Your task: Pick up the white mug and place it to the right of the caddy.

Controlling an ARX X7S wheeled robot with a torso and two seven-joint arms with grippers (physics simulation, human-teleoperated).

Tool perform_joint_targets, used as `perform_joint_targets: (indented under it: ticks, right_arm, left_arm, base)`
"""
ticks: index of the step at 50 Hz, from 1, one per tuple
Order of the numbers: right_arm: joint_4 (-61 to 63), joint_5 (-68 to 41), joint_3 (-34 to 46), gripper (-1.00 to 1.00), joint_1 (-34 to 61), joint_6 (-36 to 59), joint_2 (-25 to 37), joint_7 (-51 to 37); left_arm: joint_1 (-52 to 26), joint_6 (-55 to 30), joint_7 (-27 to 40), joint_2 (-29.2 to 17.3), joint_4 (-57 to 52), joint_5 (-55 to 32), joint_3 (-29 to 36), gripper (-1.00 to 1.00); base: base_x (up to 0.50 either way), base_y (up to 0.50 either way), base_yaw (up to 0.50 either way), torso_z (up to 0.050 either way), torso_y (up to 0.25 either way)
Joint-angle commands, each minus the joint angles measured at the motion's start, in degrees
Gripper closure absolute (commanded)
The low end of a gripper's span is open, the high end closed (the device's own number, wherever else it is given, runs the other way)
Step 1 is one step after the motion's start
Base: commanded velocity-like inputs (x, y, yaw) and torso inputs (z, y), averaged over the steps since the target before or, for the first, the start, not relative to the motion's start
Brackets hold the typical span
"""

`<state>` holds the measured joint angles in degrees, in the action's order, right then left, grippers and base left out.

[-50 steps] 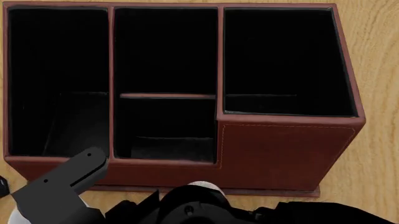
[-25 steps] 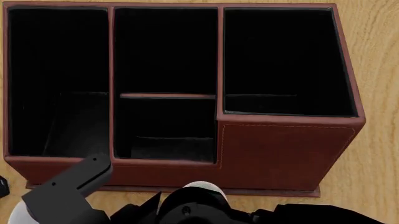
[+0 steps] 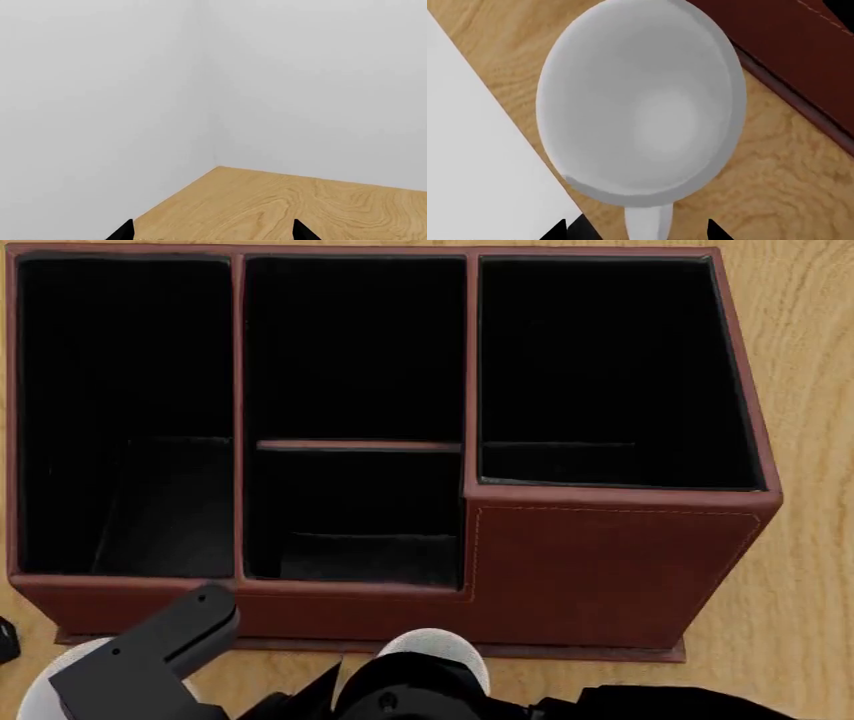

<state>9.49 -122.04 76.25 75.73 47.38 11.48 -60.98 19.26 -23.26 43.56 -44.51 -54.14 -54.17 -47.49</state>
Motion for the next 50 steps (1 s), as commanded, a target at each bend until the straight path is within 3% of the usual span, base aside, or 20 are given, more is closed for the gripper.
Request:
perform_joint_targets:
  ticks: [1,41,42,50]
  right_arm:
    - [0.0,0.0,0.5,-1.0,-0.2,-0.1,-0.2,0.0]
    - [-2.5,2.4,2.6,-1.0,-0.7,0.5,-1.0,2.2]
    - [-2.4,2.3,2.6,1.0,-0.6,0.6,-1.1,2.3]
    - [-1.5,2.1,2.9,1.0,-0.2,0.5,-1.2,0.9]
  left_arm:
    - [0.5,0.2,-0.2,0.2,0.0,-0.2,-0.5,-1.0]
    - [0.9,0.7,-0.4,1.0,0.4,1.5,1.0,-1.0]
    - [0.9,0.7,-0.4,0.9,0.4,1.4,1.0,-1.0]
    - [0.9,1.0,-0.6,1.2,0.6,1.6,1.3,-1.0]
  base:
    - [0.0,0.0,0.0,0.0,0.0]
    - [0.0,0.0,0.0,0.0,0.0]
    - [0.0,0.0,0.0,0.0,0.0]
    - [0.0,0.0,0.0,0.0,0.0]
